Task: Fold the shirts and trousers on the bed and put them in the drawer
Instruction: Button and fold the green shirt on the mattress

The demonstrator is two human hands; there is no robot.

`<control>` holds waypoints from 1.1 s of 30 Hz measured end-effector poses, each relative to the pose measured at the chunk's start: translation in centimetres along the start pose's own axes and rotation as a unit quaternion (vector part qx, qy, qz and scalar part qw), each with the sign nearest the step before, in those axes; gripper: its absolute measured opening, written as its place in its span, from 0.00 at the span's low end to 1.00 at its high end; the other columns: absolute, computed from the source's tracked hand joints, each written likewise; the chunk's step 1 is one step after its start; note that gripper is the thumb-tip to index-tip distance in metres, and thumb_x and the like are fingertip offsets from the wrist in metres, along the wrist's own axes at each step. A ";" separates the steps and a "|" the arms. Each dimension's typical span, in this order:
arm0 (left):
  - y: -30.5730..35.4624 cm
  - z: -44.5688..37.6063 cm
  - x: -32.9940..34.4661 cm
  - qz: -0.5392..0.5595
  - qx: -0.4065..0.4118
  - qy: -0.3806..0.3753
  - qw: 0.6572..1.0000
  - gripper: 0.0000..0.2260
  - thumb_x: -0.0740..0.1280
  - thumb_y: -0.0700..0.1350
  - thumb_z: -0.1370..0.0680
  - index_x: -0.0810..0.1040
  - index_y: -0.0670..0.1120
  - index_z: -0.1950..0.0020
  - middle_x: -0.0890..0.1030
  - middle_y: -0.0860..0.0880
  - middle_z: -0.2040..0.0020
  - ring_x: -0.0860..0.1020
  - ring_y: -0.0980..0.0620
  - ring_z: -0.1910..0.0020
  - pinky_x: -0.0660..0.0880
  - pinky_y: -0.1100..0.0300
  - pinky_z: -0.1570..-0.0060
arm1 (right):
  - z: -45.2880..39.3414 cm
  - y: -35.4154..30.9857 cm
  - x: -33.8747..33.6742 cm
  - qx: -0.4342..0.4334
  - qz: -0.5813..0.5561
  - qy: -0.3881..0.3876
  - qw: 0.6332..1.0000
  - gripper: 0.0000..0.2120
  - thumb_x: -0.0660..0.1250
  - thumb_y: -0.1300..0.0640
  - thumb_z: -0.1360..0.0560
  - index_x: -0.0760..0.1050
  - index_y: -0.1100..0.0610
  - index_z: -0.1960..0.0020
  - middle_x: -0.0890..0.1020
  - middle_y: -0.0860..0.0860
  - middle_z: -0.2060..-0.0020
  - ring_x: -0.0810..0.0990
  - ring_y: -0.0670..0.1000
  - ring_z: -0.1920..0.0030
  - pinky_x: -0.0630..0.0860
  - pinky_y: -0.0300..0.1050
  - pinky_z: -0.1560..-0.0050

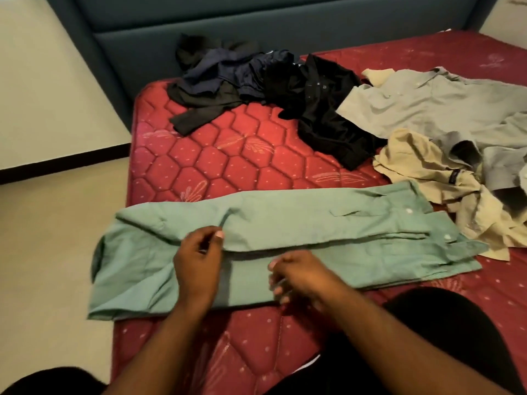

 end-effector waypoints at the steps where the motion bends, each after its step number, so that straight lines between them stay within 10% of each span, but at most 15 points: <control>1: -2.2 -0.3 -1.8 0.052 -0.107 0.052 0.992 0.02 0.70 0.39 0.23 0.82 0.43 0.53 0.81 0.49 0.60 0.78 0.55 0.62 0.76 0.62 0.57 | -0.4 1.2 2.9 0.018 -0.038 -0.031 0.999 0.04 0.62 0.61 0.21 0.72 0.57 0.55 0.75 0.56 0.66 0.72 0.51 0.74 0.71 0.40 0.74; 4: -6.8 -1.1 -3.0 0.188 -0.324 0.070 0.924 0.03 0.69 0.37 0.24 0.77 0.43 0.52 0.76 0.45 0.66 0.72 0.52 0.74 0.70 0.63 0.77 | -3.2 1.7 6.8 0.003 -0.153 -0.015 0.988 0.05 0.64 0.58 0.21 0.71 0.55 0.56 0.76 0.52 0.65 0.76 0.49 0.73 0.76 0.42 0.72; 8: -7.8 -1.4 -2.4 0.203 -0.421 -0.046 0.883 0.06 0.67 0.44 0.21 0.74 0.44 0.55 0.71 0.46 0.67 0.71 0.50 0.75 0.70 0.62 0.76 | -5.5 0.5 8.0 -0.061 -0.292 0.105 0.949 0.10 0.67 0.55 0.22 0.70 0.56 0.59 0.76 0.54 0.69 0.73 0.48 0.80 0.70 0.37 0.80; 12: -9.0 -2.4 -3.0 0.143 -0.459 -0.071 0.874 0.16 0.71 0.53 0.24 0.77 0.40 0.53 0.78 0.44 0.62 0.76 0.47 0.73 0.74 0.59 0.77 | -4.7 -1.9 4.9 -0.152 -0.119 0.251 0.948 0.17 0.67 0.53 0.23 0.68 0.58 0.67 0.72 0.54 0.76 0.68 0.51 0.82 0.67 0.41 0.78; 18: -8.3 -4.7 -3.3 0.149 -0.418 -0.021 0.896 0.05 0.67 0.39 0.22 0.74 0.41 0.58 0.78 0.40 0.66 0.76 0.49 0.79 0.75 0.57 0.79 | -2.8 -5.3 1.0 -0.219 0.163 0.315 0.909 0.20 0.68 0.53 0.26 0.66 0.60 0.72 0.70 0.53 0.78 0.71 0.57 0.73 0.68 0.46 0.67; 23: -9.5 -5.9 -3.8 0.269 -0.415 0.000 0.869 0.05 0.65 0.36 0.22 0.77 0.42 0.47 0.82 0.40 0.54 0.82 0.43 0.60 0.81 0.48 0.63 | -4.7 -3.4 4.7 -0.145 -0.429 0.050 0.890 0.06 0.66 0.51 0.24 0.77 0.52 0.51 0.83 0.51 0.58 0.82 0.50 0.57 0.80 0.47 0.54; 26: -10.6 -6.3 -3.8 0.309 -0.433 -0.011 0.847 0.09 0.68 0.45 0.21 0.76 0.44 0.43 0.82 0.45 0.51 0.82 0.45 0.55 0.79 0.50 0.56 | -5.3 -1.3 9.3 -0.051 -0.329 -0.041 0.942 0.16 0.70 0.51 0.31 0.78 0.54 0.46 0.84 0.54 0.52 0.82 0.54 0.54 0.82 0.50 0.54; 33: -14.0 -8.9 -6.1 0.253 -0.417 0.119 0.865 0.07 0.66 0.32 0.26 0.78 0.43 0.52 0.83 0.41 0.50 0.83 0.40 0.53 0.81 0.40 0.55 | -5.8 0.6 10.3 -0.028 -0.254 0.084 0.963 0.05 0.69 0.59 0.24 0.77 0.61 0.52 0.79 0.55 0.71 0.75 0.48 0.75 0.68 0.38 0.78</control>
Point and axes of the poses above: each hand's wrist, its own z-axis away from the middle knuckle, its own x-axis out of the palm, y = z × x, the point moved 7 cm from there along -z, towards the middle knuckle
